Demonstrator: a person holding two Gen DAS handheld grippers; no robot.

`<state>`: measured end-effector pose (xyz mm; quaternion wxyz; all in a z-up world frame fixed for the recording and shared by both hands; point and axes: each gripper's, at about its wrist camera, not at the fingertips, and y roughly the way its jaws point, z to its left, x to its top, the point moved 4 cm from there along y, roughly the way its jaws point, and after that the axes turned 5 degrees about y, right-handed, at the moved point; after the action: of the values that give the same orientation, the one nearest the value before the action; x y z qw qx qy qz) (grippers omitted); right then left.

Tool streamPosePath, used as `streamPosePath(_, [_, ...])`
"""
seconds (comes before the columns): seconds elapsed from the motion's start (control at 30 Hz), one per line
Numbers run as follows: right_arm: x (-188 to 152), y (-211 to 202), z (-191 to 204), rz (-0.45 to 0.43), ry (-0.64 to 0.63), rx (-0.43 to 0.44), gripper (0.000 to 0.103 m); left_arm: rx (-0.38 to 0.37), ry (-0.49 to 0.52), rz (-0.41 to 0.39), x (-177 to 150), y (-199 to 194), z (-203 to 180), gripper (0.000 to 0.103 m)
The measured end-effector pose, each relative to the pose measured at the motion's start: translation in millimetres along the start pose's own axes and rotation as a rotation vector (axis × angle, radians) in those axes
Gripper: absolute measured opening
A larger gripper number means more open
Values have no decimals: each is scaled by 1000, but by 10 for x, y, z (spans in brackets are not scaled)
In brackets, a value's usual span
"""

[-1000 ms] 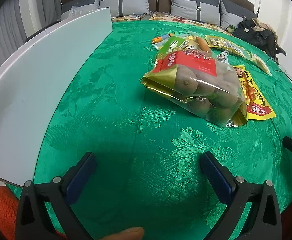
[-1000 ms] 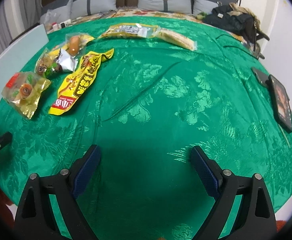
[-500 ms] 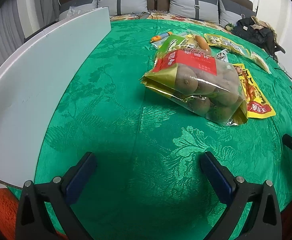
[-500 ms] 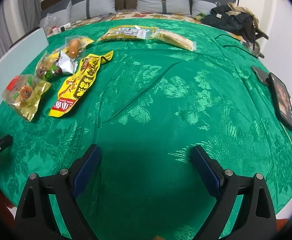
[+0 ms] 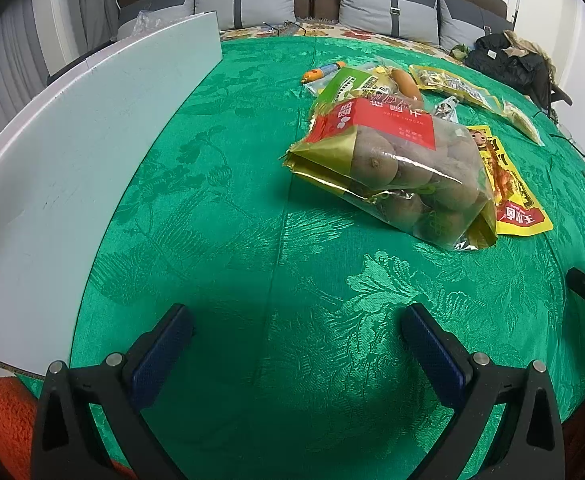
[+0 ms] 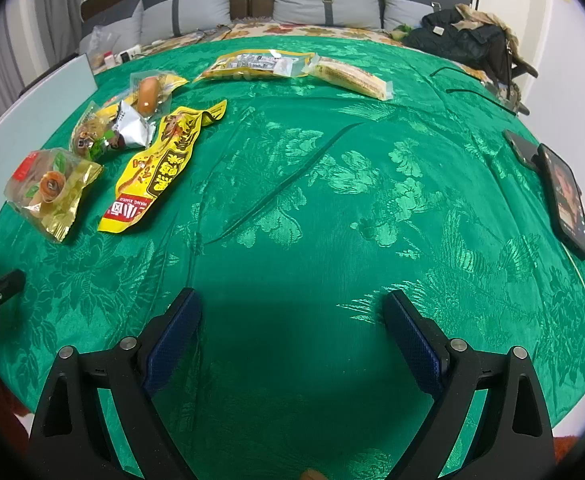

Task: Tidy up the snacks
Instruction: 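Move the left tool toward the red-labelled longan bag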

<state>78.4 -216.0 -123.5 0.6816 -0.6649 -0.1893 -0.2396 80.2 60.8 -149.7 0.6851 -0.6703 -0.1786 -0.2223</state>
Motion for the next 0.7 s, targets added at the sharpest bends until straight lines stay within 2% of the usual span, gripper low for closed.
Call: streamPosePath(0.7, [-2,-3,1,0,-1,1,95,-15,15,30,31,33,-7,103])
